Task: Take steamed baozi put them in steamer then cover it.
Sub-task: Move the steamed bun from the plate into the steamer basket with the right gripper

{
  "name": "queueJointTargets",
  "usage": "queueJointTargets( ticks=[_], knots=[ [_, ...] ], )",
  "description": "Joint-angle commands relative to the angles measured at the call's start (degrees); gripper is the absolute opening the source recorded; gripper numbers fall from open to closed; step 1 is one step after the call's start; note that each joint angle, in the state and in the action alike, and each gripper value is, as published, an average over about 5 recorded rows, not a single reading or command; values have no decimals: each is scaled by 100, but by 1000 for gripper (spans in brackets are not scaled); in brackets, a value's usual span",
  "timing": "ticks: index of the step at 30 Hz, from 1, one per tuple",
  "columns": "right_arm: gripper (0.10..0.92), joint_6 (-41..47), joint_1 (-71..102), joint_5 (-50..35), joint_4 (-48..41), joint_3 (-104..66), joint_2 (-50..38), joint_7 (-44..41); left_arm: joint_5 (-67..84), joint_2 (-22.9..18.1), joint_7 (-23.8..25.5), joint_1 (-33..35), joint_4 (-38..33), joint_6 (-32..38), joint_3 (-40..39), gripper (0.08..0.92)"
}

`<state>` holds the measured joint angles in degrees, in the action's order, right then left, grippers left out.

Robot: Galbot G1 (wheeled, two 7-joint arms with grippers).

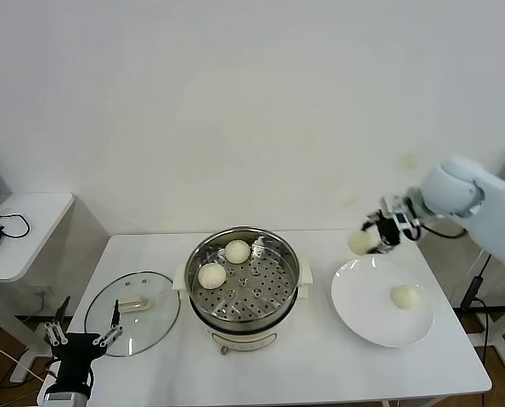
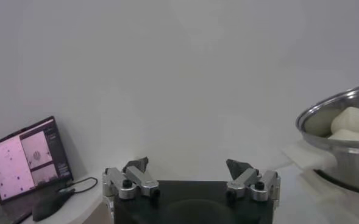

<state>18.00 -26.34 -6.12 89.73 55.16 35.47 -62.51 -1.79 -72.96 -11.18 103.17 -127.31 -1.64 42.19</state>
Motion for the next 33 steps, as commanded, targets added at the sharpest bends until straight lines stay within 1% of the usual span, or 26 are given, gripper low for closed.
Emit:
queueJointTargets(
  ticks=[1,4,8,16,22,33],
  knots=[
    [582,-21,-1248,-869,233,785,1359,380,10,3,1,13,14,1,55,823],
    [583,-151,-1093,-864,317,941,1624,485,30,-1,1,30,26,6,116,823],
    [580,-456,-786,-546,354,1194,1923,559,51,-13,5,48,10,5,180,823],
    [578,-1241,-411,-254,167,1702,2485,857,163,-58,14,38,-1,2,340,823],
    [577,-1988,-276,483,-135,1888,2851,907,270,-93,27,7,13,2,472,823],
    [577,-2278,-231,750,69,2147,3085,859,358,-123,32,-56,78,28,582,823]
  ],
)
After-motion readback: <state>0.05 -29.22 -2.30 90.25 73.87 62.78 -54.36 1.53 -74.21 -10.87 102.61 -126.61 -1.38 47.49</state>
